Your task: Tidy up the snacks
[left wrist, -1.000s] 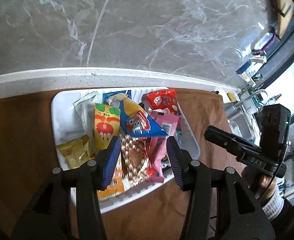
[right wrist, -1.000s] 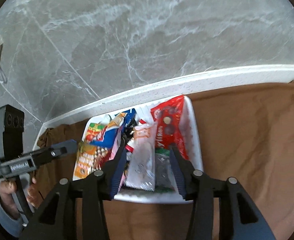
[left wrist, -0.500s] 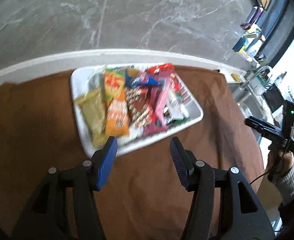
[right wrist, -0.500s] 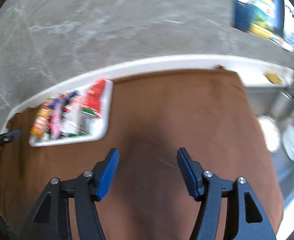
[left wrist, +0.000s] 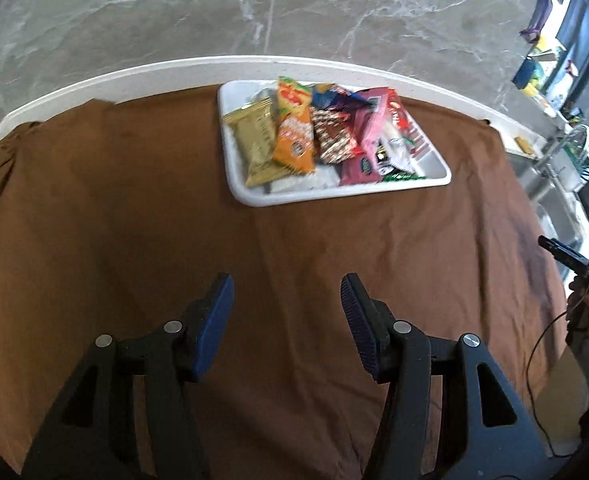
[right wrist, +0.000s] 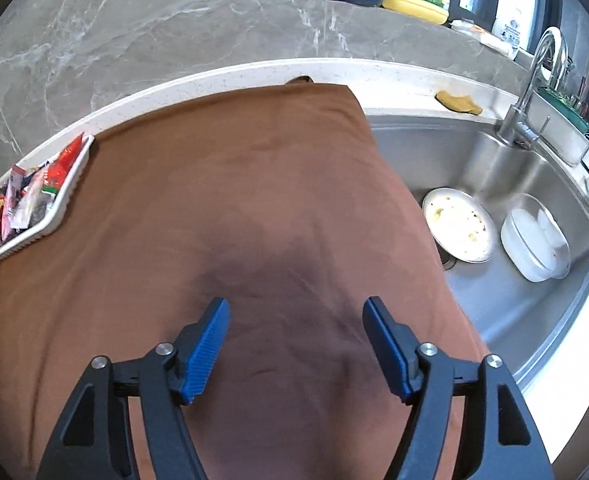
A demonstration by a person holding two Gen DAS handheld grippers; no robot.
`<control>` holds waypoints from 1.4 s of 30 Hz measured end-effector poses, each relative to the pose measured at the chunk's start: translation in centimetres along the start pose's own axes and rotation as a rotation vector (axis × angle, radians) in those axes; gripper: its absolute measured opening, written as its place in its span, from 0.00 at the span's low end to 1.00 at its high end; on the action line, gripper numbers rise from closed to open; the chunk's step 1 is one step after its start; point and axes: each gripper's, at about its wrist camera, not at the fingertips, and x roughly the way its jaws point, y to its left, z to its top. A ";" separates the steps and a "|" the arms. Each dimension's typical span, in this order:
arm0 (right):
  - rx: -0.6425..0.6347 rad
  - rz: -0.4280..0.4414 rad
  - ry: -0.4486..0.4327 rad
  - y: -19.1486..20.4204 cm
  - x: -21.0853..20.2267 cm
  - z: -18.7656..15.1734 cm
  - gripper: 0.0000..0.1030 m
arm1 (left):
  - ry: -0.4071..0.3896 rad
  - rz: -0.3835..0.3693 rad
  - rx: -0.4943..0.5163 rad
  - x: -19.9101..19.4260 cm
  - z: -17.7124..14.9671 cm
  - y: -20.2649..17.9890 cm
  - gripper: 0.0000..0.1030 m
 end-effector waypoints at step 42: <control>-0.076 0.043 -0.010 -1.0 3.5 -0.9 1.00 | 0.001 0.373 -0.309 -0.4 -9.6 15.5 0.60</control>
